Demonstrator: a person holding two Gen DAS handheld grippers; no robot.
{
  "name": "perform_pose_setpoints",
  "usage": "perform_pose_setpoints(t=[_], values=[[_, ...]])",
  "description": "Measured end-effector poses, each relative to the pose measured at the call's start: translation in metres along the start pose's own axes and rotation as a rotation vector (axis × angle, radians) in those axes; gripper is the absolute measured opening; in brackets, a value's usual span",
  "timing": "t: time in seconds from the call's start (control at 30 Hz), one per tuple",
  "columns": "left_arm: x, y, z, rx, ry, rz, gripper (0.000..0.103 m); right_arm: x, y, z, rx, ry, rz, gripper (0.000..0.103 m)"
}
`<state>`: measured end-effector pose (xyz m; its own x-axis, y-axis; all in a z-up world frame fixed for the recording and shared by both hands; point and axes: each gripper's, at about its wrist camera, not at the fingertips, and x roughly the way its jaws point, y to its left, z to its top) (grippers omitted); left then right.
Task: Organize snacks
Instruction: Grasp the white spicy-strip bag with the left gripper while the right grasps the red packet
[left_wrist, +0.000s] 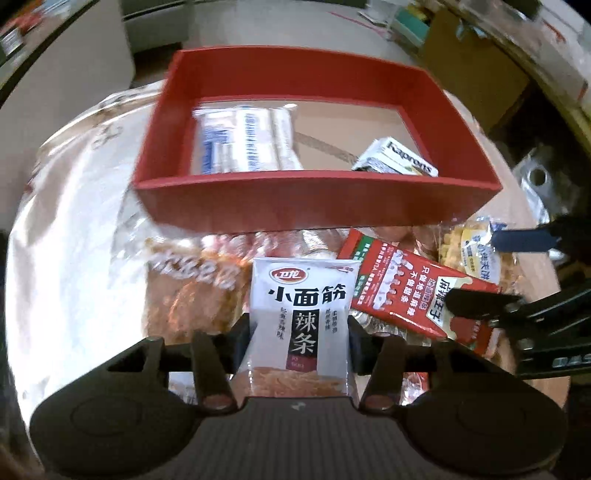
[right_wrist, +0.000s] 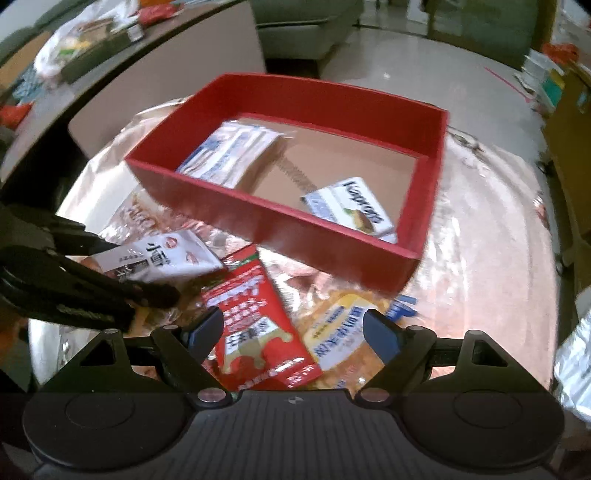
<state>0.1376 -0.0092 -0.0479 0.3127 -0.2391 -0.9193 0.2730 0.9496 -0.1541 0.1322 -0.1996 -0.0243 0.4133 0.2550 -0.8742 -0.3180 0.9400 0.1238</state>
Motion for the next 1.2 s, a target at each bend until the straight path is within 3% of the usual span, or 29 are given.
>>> perform_pose_setpoints(t=[0.2,0.27,0.33,0.43,0.5,0.57,0.67,0.73,0.8,0.83,0.9,1.0,1.2], values=[[-0.004,0.012,-0.012,-0.036,0.008,-0.012,0.046,0.023,0.024,0.01,-0.126,0.036,0.02,0.087],[-0.003,0.019,-0.011,-0.064,0.017,-0.029,0.051,0.035,0.031,0.013,-0.156,0.062,0.029,0.087],[0.003,0.024,-0.009,-0.096,0.037,-0.033,0.067,0.047,0.04,0.012,-0.193,0.087,0.006,0.087],[0.01,0.026,-0.008,-0.103,0.052,-0.034,0.075,0.059,0.048,0.009,-0.233,0.112,-0.009,0.089],[0.01,0.019,-0.009,-0.071,0.053,-0.021,0.078,0.064,0.048,0.007,-0.223,0.138,0.001,0.096],[0.01,0.015,-0.009,-0.058,0.052,-0.01,0.079,0.07,0.047,0.005,-0.222,0.156,0.016,0.103],[0.009,0.016,-0.01,-0.067,0.051,-0.012,0.079,0.072,0.054,0.0,-0.258,0.16,0.002,0.103],[0.007,0.017,-0.01,-0.072,0.045,-0.013,0.074,0.071,0.054,-0.003,-0.253,0.15,0.002,0.103],[0.005,0.018,-0.009,-0.078,0.038,-0.027,0.062,0.068,0.05,-0.003,-0.237,0.147,0.031,0.103],[0.002,0.019,-0.009,-0.078,0.034,-0.024,0.06,0.066,0.045,-0.003,-0.214,0.142,0.048,0.1],[0.001,0.021,-0.009,-0.084,0.034,-0.02,0.058,0.06,0.037,0.002,-0.153,0.128,0.033,0.082],[-0.001,0.02,-0.008,-0.087,0.034,-0.014,0.057,0.052,0.03,-0.001,-0.119,0.125,0.035,0.068],[-0.005,0.016,-0.008,-0.081,0.027,0.009,0.056,0.032,0.032,-0.01,-0.111,0.086,0.037,0.055]])
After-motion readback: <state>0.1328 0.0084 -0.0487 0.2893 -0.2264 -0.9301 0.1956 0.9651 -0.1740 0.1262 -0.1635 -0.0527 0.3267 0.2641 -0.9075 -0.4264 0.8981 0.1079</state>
